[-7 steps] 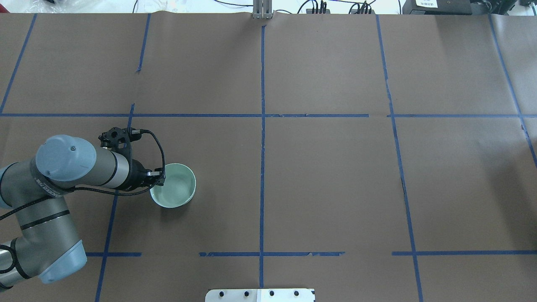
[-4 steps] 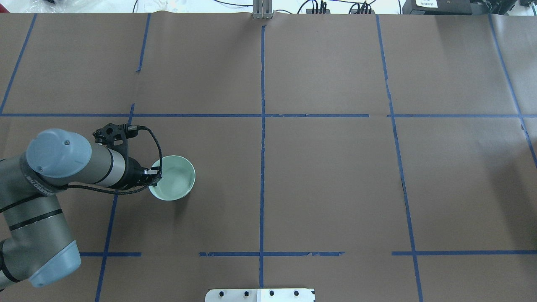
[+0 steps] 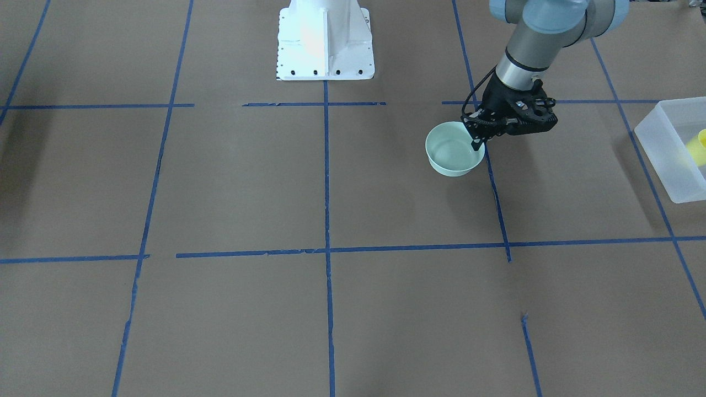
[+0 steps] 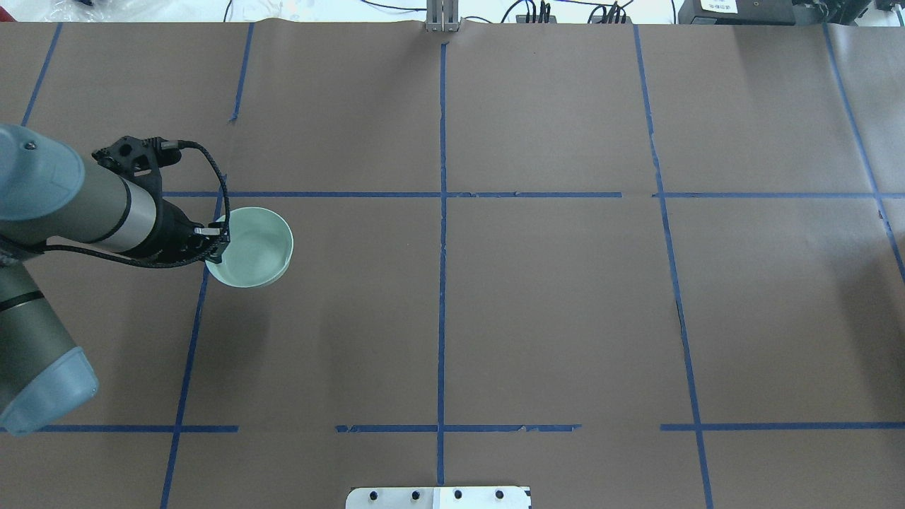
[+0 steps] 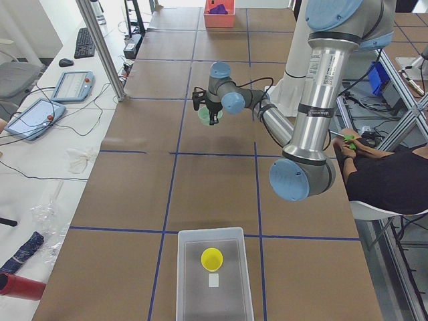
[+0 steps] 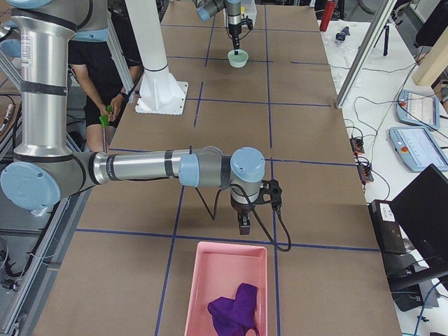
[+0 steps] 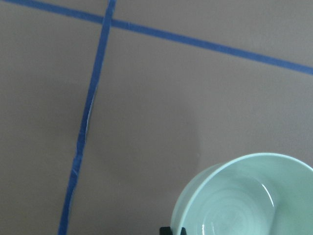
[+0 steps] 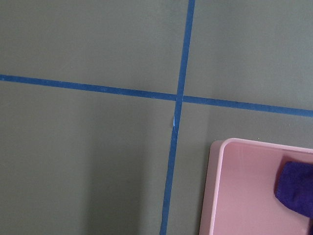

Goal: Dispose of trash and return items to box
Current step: 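Lift the green bowl and carry it toward the clear bin with the left gripper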

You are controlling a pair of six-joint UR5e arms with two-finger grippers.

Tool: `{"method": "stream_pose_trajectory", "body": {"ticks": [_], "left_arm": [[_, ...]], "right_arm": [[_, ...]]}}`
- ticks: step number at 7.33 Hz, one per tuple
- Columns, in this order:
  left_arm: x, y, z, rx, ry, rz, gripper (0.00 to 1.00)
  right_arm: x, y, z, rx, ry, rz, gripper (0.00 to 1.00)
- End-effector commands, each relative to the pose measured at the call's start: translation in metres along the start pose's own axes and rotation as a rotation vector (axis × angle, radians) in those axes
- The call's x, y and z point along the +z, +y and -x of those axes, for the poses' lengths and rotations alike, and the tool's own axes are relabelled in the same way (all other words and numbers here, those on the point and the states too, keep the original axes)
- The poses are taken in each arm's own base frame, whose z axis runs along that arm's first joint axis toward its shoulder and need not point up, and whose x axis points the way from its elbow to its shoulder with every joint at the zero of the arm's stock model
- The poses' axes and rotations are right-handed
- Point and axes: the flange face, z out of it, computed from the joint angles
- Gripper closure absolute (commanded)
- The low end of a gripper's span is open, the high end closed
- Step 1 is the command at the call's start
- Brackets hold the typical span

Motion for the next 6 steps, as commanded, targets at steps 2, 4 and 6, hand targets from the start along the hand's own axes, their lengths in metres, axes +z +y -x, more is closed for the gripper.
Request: {"method": "stream_pose_trajectory", "body": {"ticks": [2, 4, 6], "left_arm": [[-0.026, -0.059, 0.071, 0.146, -0.074, -0.050, 1.00], [-0.044, -0.116, 0.138, 0.202, -0.155, -0.103, 1.00], [-0.071, -0.168, 0.230, 0.285, -0.236, -0.114, 1.00]], "right_arm": [[0.001, -0.009, 0.010, 0.090, -0.080, -0.022, 0.00], [0.002, -0.009, 0.011, 0.064, -0.074, -0.032, 0.00], [0.002, -0.006, 0.010, 0.079, -0.082, -0.029, 0.00]]}}
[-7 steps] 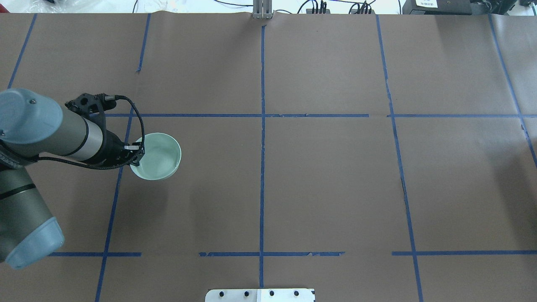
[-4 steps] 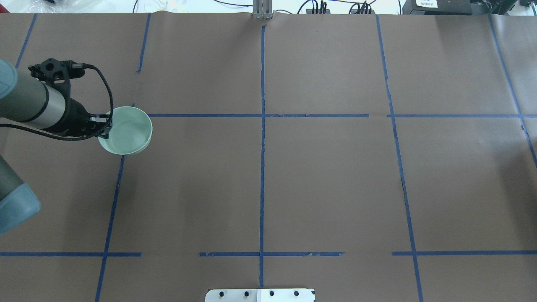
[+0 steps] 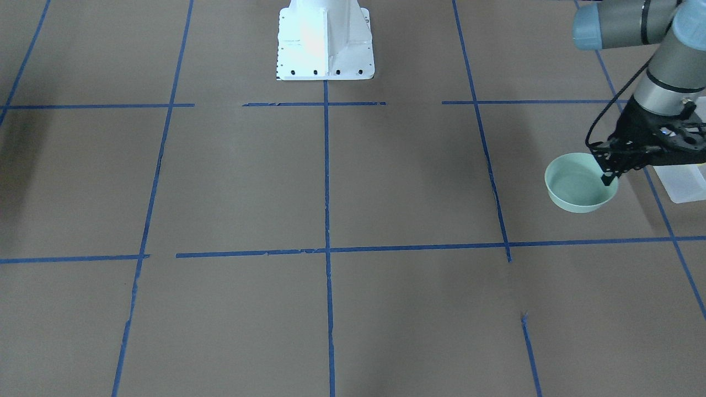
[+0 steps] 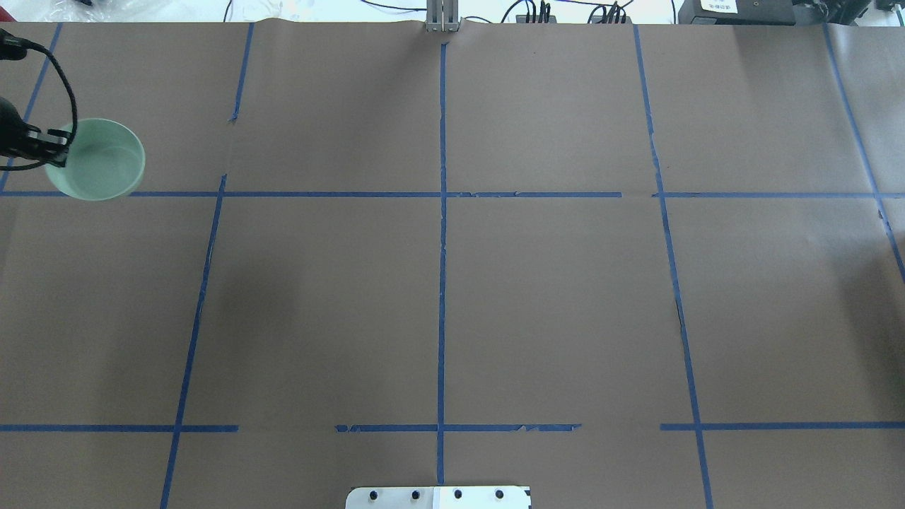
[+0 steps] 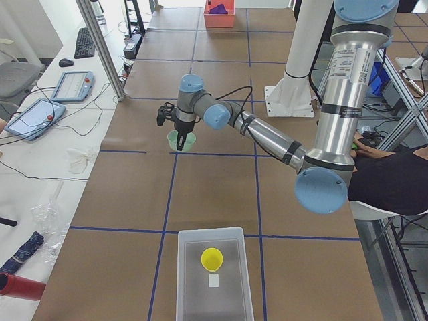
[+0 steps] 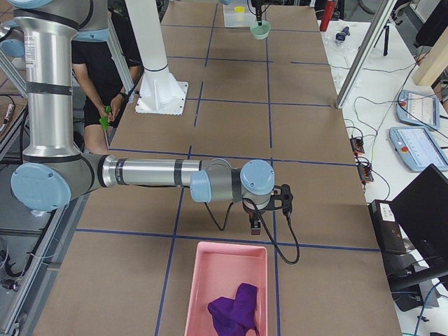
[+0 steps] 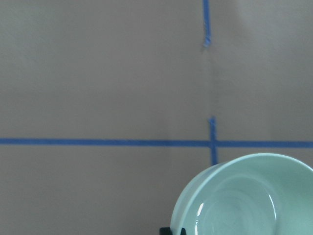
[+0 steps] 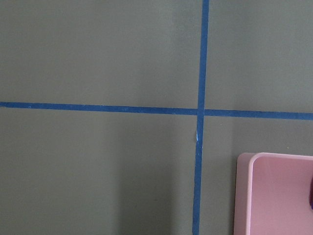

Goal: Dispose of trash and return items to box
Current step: 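Lift the green bowl and carry it toward the clear bin with the left gripper, then lower the green bowl into the clear bin and release it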

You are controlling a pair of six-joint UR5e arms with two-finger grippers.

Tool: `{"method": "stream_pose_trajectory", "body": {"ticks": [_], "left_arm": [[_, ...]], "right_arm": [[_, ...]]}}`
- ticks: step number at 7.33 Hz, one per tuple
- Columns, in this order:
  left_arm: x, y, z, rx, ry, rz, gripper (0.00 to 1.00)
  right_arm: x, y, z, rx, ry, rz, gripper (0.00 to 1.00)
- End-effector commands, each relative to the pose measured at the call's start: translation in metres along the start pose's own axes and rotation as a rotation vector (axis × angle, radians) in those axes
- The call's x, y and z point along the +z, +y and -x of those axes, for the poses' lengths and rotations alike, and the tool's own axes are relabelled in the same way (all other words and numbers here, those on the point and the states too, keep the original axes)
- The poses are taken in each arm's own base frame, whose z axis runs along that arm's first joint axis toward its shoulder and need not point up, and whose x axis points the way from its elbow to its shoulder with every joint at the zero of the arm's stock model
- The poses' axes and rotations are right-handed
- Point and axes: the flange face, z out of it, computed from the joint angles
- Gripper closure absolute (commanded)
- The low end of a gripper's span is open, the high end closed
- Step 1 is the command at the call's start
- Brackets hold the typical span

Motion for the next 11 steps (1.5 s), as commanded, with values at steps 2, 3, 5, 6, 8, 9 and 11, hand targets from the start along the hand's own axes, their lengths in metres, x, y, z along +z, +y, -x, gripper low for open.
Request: {"method": "stream_pose_trajectory", "body": {"ticks": [2, 3, 5, 6, 8, 9, 11], "left_arm": [[-0.013, -0.030, 0.202, 0.153, -0.146, 0.010, 1.00], [-0.014, -0.026, 0.266, 0.170, -0.179, 0.034, 1.00], [0.027, 0.008, 0.352, 0.209, -0.199, 0.070, 1.00], [0.056, 0.047, 0.386, 0.235, -0.203, 0.063, 1.00], [0.081, 0.130, 0.421, 0.294, -0.264, 0.078, 1.00], [0.081, 0.146, 0.431, 0.339, -0.265, 0.097, 1.00], [0.086, 0.171, 0.439, 0.352, -0.261, 0.136, 0.65]], "right_arm": [[-0.001, 0.003, 0.001, 0.002, -0.004, -0.001, 0.00], [-0.001, 0.002, 0.001, 0.000, -0.001, -0.002, 0.00], [-0.001, 0.003, 0.001, 0.001, -0.001, -0.001, 0.00], [-0.001, 0.003, 0.001, 0.001, 0.002, -0.001, 0.00], [-0.001, 0.003, 0.001, 0.001, 0.002, -0.001, 0.00], [-0.001, 0.003, 0.001, 0.001, 0.002, -0.001, 0.00], [-0.001, 0.002, 0.001, 0.000, 0.002, -0.002, 0.00]]}}
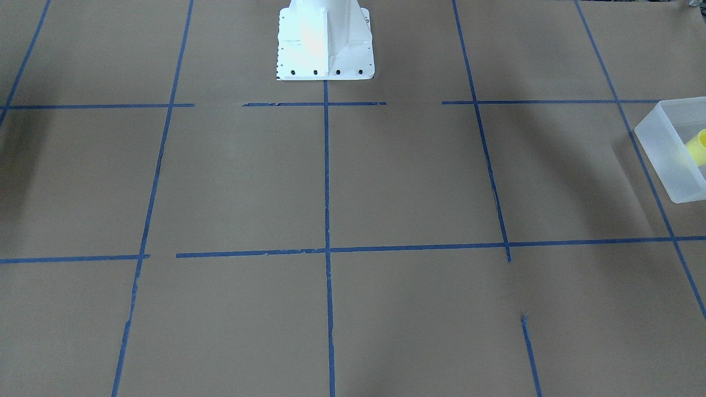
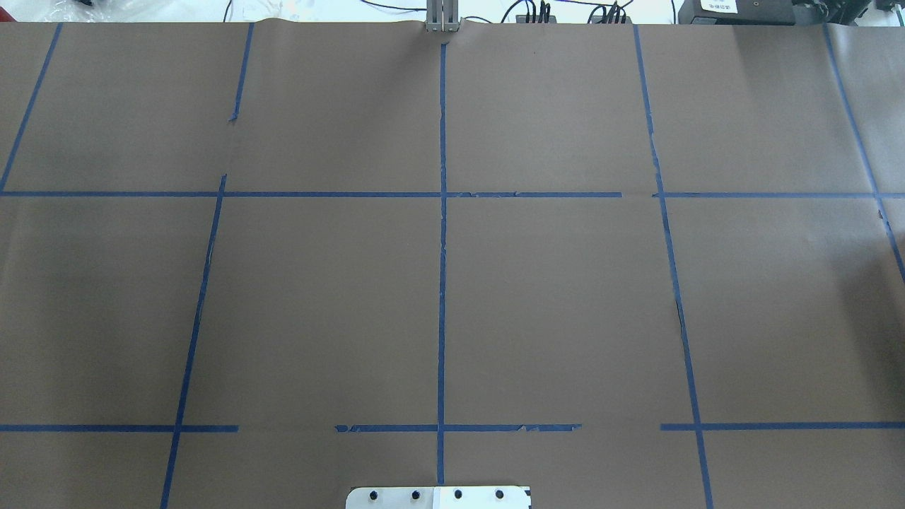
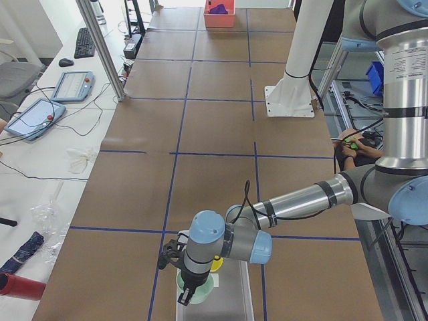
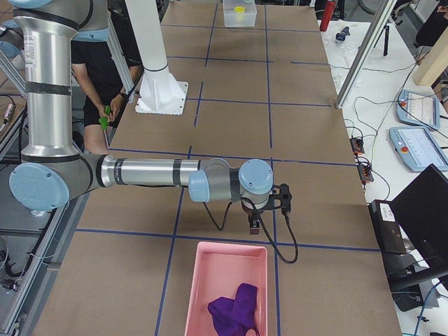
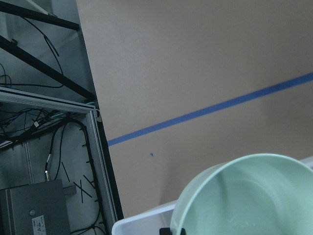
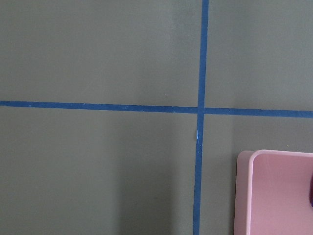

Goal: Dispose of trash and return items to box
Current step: 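Lower the green bowl into the clear bin and release it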

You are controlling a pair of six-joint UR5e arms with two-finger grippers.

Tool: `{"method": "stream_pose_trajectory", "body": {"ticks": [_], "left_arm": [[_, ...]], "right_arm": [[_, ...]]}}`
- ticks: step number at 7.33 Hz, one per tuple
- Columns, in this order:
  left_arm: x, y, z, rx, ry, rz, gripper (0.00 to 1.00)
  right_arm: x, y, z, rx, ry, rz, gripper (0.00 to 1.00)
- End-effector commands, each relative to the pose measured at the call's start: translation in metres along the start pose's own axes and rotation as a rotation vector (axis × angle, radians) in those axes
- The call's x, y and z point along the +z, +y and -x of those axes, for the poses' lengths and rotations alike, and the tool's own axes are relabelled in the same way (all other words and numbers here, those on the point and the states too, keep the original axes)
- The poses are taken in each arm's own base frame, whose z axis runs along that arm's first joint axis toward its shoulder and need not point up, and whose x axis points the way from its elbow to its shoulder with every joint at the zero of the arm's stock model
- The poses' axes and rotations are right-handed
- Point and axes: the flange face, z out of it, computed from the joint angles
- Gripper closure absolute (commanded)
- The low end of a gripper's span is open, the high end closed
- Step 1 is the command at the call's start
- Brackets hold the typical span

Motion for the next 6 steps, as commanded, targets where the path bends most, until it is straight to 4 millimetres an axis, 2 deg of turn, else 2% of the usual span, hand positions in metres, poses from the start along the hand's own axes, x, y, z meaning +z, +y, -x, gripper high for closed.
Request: {"method": "stream_pose_trajectory", "body": {"ticks": [1, 3, 4, 6], "left_arm": [[0.005, 0.014, -0.001, 0.005, 0.003, 0.017, 0.01], [-0.004, 0.001, 0.002, 0.001, 0.000, -0.005, 0.00], [-0.024, -0.016, 0.010, -0.011, -0.014, -0.050, 0.00], [-0.067, -0.063, -0.007, -0.140, 0.135, -0.098, 0.00]], "right_arm": [[-0.001, -0.001, 0.001, -0.002, 0.000, -0.001, 0.00], [-0.001, -0.002, 0.001, -0.003, 0.000, -0.002, 0.00], [-0.001, -0.002, 0.001, -0.003, 0.000, -0.002, 0.00], [-0.002, -0.003, 0.003, -0.006, 0.000, -0.005, 0.00]]}}
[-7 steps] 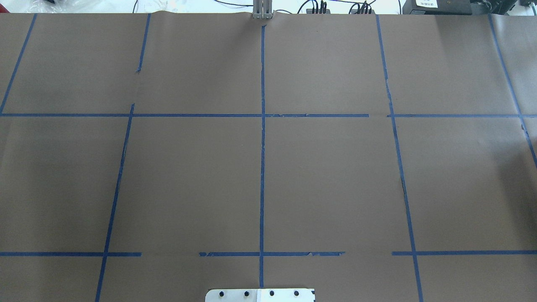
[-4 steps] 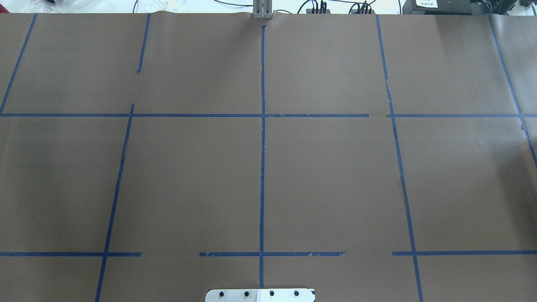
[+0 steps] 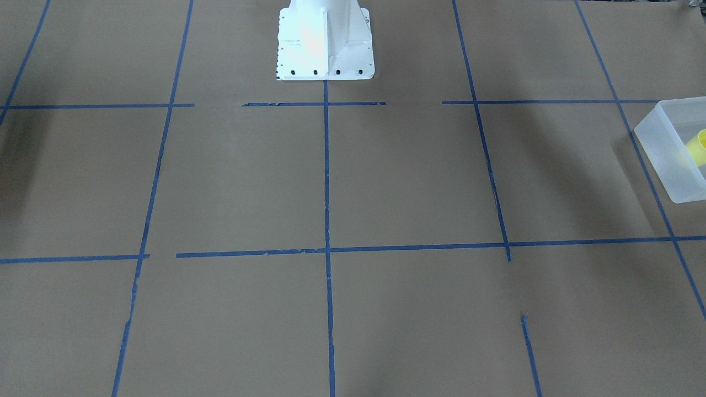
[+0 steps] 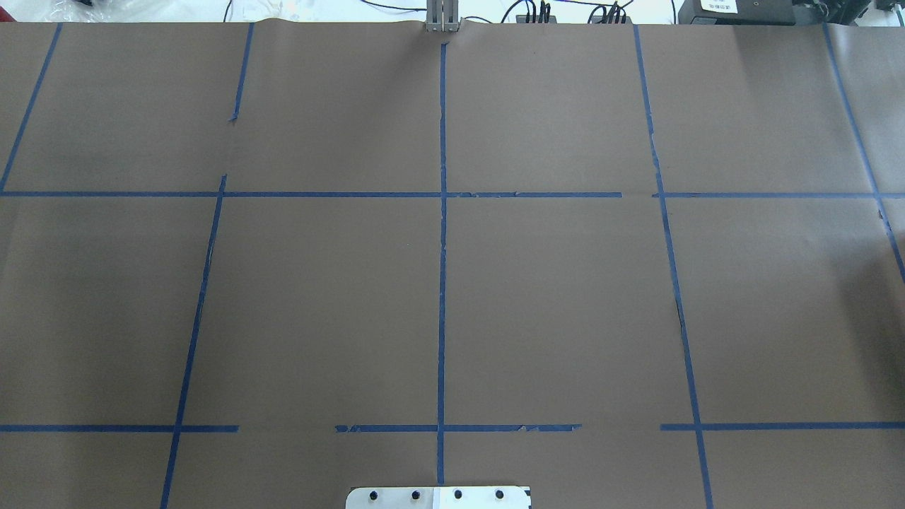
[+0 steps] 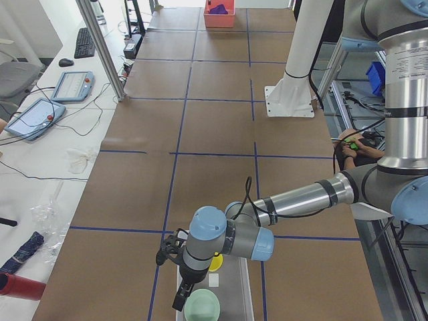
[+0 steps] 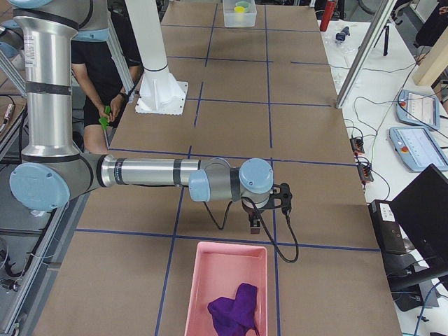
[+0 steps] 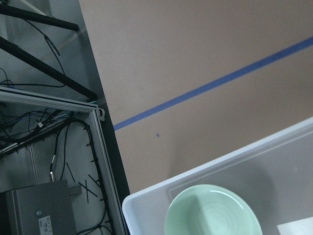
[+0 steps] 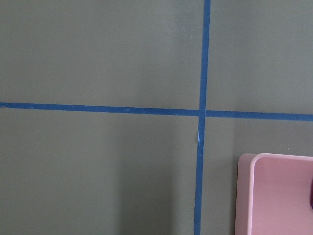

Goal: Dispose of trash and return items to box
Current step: 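Lower the green bowl into the clear bin and release it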

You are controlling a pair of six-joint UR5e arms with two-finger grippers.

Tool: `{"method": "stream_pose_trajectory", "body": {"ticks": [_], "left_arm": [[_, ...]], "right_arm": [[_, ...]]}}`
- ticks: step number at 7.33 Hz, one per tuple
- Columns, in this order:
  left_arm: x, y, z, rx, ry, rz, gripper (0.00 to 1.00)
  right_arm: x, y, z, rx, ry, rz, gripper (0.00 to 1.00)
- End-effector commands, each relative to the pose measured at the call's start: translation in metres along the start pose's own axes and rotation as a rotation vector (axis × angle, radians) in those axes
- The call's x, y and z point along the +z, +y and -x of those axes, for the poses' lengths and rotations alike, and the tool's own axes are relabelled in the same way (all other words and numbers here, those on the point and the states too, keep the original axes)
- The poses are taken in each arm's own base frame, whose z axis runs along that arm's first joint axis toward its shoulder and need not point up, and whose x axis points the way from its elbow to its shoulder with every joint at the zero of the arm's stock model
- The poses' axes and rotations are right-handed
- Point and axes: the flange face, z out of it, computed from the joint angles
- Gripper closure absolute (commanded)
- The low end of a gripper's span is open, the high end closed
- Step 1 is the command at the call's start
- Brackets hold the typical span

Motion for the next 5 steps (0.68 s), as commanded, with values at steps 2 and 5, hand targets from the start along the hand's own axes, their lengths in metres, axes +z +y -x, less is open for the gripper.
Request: {"method": "stream_pose_trajectory", "body": {"ticks": [2, 5], "left_arm": [[-0.085, -0.072, -0.046, -0.264, 0.195, -0.011, 0.00], [-0.088, -0.099, -0.109, -0.235, 0.356, 0.043, 0.00]], "right_arm": [[-0.001, -0.002, 0.002, -0.004, 0.000, -0.003, 0.00], [0.000, -0.002, 0.000, -0.001, 0.000, -0.001, 0.00]]}}
